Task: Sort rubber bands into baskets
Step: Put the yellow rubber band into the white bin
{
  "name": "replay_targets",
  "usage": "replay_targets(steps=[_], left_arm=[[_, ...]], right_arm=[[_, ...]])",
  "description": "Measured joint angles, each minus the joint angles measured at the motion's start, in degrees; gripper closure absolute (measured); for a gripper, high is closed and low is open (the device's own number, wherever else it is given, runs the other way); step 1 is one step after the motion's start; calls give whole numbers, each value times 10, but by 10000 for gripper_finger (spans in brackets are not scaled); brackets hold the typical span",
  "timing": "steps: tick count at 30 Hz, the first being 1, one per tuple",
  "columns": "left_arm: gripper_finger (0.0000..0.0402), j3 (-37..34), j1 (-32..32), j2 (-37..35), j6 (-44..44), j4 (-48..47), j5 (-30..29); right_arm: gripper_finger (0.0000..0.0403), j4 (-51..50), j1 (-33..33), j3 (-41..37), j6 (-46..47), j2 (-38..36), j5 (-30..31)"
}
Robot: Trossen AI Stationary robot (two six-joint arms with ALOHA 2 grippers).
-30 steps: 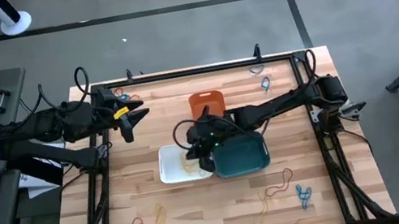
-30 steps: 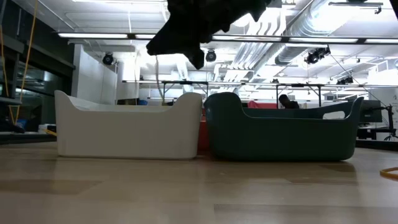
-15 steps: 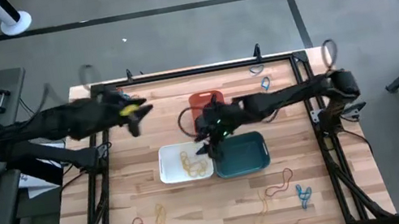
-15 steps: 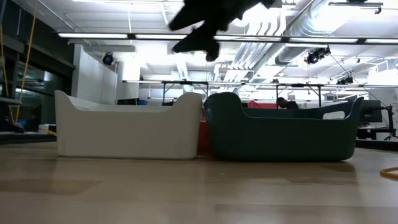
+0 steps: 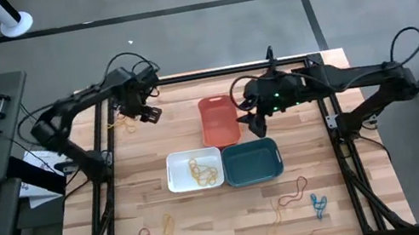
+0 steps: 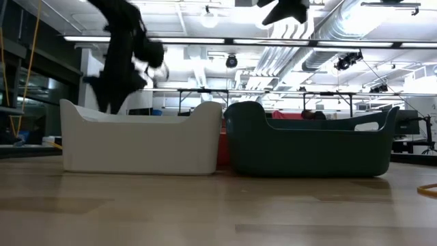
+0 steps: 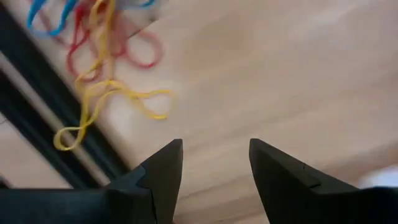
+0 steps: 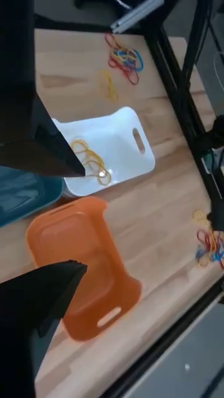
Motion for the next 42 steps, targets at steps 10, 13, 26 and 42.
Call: replay_targets(steps=[10,13,26,42], left_arm=[[222,-86,81,66,32,65,4],[222,-113,86,67,34,75,4],[222,-166,64,65,37,164,-17],[222,-167,50,64,230,202,-20]], right_arm=[[183,-16,45,0,14,6,44],[183,-19,52,0,14,10,44],[183,-14,53,-1,40,22,44],[183,-14,60,-1,87,22,43]])
